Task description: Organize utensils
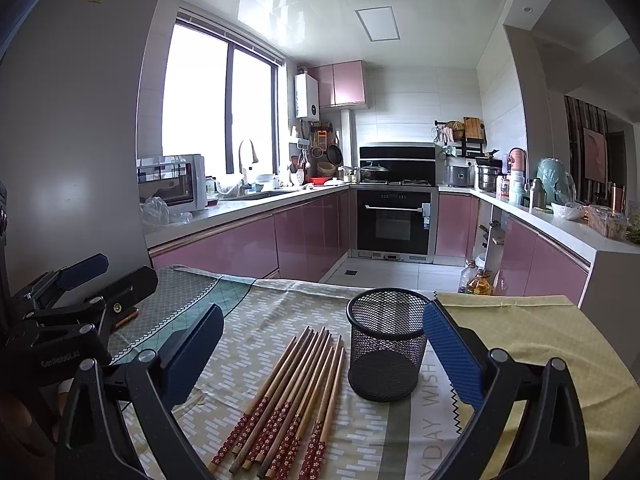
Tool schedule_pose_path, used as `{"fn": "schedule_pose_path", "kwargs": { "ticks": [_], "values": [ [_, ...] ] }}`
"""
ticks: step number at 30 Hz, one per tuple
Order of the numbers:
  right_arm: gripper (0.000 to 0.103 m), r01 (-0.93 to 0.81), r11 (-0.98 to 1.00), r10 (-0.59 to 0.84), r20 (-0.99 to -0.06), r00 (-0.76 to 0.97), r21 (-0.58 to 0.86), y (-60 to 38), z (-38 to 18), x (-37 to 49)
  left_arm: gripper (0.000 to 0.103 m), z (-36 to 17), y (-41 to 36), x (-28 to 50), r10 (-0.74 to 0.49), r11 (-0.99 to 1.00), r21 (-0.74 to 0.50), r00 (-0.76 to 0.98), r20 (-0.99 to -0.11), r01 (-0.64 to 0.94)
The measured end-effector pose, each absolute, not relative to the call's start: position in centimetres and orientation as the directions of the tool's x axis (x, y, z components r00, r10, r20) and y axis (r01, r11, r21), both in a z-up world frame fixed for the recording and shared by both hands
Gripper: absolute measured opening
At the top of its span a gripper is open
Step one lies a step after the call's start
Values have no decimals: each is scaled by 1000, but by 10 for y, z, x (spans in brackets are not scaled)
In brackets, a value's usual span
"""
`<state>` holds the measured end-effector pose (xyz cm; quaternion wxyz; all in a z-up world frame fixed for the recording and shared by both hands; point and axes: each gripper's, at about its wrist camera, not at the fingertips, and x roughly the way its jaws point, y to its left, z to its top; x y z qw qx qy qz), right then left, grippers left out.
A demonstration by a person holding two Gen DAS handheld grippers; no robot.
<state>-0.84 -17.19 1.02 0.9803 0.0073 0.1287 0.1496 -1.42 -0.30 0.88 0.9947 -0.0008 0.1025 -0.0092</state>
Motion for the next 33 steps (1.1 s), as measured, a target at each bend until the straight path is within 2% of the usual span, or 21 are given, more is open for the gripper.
{"fn": "schedule_pose_path", "kwargs": {
  "ticks": [33],
  "values": [
    [97,-286,957,291,-244,925,56,-169,9,-10,97,7,-5,-17,-19,1000,-4,978,-207,19]
  ]
}}
